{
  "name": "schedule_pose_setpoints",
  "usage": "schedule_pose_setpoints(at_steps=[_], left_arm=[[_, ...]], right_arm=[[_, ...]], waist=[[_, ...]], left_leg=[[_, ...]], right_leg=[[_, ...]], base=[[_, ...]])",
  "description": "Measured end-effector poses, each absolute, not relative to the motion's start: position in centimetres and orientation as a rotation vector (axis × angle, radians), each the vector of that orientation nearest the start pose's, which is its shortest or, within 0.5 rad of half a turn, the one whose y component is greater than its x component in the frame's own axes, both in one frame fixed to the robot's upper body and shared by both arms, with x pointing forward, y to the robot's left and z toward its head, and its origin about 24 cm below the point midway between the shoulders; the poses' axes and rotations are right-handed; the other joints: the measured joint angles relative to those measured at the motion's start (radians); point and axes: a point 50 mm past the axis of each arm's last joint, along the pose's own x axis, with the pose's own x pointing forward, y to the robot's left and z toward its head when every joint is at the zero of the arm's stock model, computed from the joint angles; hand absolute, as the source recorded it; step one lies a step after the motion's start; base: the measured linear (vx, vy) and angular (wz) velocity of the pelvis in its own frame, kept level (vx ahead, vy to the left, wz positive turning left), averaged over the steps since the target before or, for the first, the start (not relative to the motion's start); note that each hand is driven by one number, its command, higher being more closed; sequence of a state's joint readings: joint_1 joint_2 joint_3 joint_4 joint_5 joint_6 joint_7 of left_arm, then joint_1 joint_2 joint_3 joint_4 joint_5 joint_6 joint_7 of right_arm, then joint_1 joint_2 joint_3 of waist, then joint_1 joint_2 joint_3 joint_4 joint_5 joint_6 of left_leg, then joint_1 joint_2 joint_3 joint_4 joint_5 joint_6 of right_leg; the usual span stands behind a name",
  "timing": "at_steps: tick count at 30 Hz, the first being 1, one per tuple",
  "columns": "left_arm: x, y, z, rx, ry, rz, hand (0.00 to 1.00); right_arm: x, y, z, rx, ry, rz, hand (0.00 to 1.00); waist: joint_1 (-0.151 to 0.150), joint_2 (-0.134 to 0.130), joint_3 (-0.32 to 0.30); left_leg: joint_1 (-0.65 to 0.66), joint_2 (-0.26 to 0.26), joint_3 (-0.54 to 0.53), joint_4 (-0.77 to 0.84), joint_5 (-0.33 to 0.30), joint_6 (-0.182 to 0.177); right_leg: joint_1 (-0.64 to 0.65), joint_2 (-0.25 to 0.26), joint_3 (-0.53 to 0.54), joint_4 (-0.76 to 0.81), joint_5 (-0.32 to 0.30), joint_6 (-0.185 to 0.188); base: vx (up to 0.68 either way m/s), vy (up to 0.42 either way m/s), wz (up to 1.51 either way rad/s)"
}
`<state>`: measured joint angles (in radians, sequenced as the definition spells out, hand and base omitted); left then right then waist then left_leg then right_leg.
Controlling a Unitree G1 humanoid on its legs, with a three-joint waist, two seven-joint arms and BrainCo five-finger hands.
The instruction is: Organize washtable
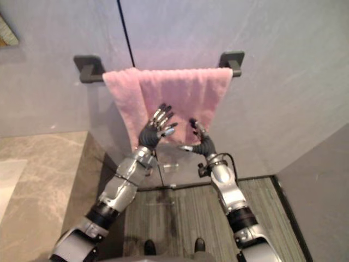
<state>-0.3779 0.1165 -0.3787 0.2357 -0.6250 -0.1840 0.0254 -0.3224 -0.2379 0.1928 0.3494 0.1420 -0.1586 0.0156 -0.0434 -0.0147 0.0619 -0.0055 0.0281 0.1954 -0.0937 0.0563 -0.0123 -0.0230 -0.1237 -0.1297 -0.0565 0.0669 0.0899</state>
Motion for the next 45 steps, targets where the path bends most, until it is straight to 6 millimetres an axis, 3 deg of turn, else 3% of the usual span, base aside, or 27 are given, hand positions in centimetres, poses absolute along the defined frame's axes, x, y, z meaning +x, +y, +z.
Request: schedule_pose_setpoints(at_steps=[8, 14, 21, 26, 30, 35, 39, 42, 45], left_arm=[[31.4, 9.4, 8.2, -0.418, -0.12, -0.248, 0.0], [31.7, 11.6, 7.9, -0.432, -0.126, -0.153, 0.0], [29.9, 14.4, 4.7, -0.41, -0.048, -0.033, 0.0], [27.2, 15.9, 1.4, -0.39, 0.053, 0.028, 0.0], [25.0, 16.7, -0.8, -0.341, 0.129, 0.048, 0.0], [21.3, 17.5, -5.3, -0.231, 0.332, 0.074, 0.0], [17.9, 17.8, -9.5, -0.094, 0.561, 0.053, 0.0], [15.9, 18.1, -11.5, -0.02, 0.69, 0.041, 0.0], [14.7, 18.3, -12.5, 0.027, 0.76, 0.036, 0.0]], right_arm=[[32.1, -16.4, 6.2, -0.107, -0.08, 0.068, 0.0], [32.1, -19.4, 6.8, -0.047, -0.101, -0.103, 0.0], [30.3, -23.4, 5.3, -0.008, -0.059, -0.291, 0.0], [27.8, -24.9, 2.7, -0.025, 0.03, -0.357, 0.0], [25.9, -24.7, 1.0, -0.04, 0.083, -0.373, 0.0], [22.8, -24.7, -2.2, -0.055, 0.213, -0.399, 0.0], [19.4, -24.4, -6.9, -0.072, 0.444, -0.399, 0.0], [16.8, -23.8, -9.8, -0.045, 0.606, -0.394, 0.0], [15.0, -23.6, -11.3, -0.042, 0.702, -0.396, 0.0]], waist=[[0.003, -0.006, 0.004], [0.002, -0.021, 0.019], [0.001, -0.023, 0.022], [-0.004, -0.025, 0.024], [-0.005, -0.025, 0.024], [-0.005, -0.025, 0.024], [-0.002, -0.024, 0.025], [0.0, -0.023, 0.025], [0.001, -0.021, 0.025]], left_leg=[[0.001, 0.0, -0.003, 0.0, 0.0, 0.0], [0.016, 0.001, -0.007, 0.0, 0.0, 0.0], [0.024, -0.003, -0.015, 0.0, 0.0, 0.0], [0.037, -0.008, -0.029, 0.0, -0.001, -0.001], [0.038, -0.008, -0.029, -0.001, -0.001, -0.001], [0.043, -0.009, -0.03, -0.001, -0.001, -0.001], [0.049, -0.008, -0.029, -0.001, -0.002, -0.002], [0.054, -0.008, -0.028, -0.001, -0.002, -0.002], [0.061, -0.008, -0.027, -0.001, -0.002, -0.002]], right_leg=[[0.003, 0.0, -0.001, 0.0, 0.0, 0.0], [0.023, 0.001, -0.002, -0.005, 0.0, -0.001], [0.039, 0.002, -0.013, -0.014, 0.0, 0.0], [0.062, 0.001, -0.033, -0.021, -0.001, 0.0], [0.065, 0.001, -0.033, -0.024, -0.001, 0.0], [0.07, 0.0, -0.035, -0.033, -0.001, 0.001], [0.074, 0.0, -0.036, -0.033, -0.001, 0.002], [0.081, 0.0, -0.037, -0.032, -0.002, 0.003], [0.09, -0.002, -0.037, -0.029, -0.003, 0.003]], base=[[0.0, 0.0, 0.0], [0.0, -0.004, 0.01], [0.0, -0.006, 0.03], [-0.01, -0.009, 0.07], [-0.04, -0.012, 0.01], [-0.01, -0.002, 0.0], [0.0, 0.0, 0.0], [0.0, 0.0, 0.0], [-0.01, -0.003, 0.0]])
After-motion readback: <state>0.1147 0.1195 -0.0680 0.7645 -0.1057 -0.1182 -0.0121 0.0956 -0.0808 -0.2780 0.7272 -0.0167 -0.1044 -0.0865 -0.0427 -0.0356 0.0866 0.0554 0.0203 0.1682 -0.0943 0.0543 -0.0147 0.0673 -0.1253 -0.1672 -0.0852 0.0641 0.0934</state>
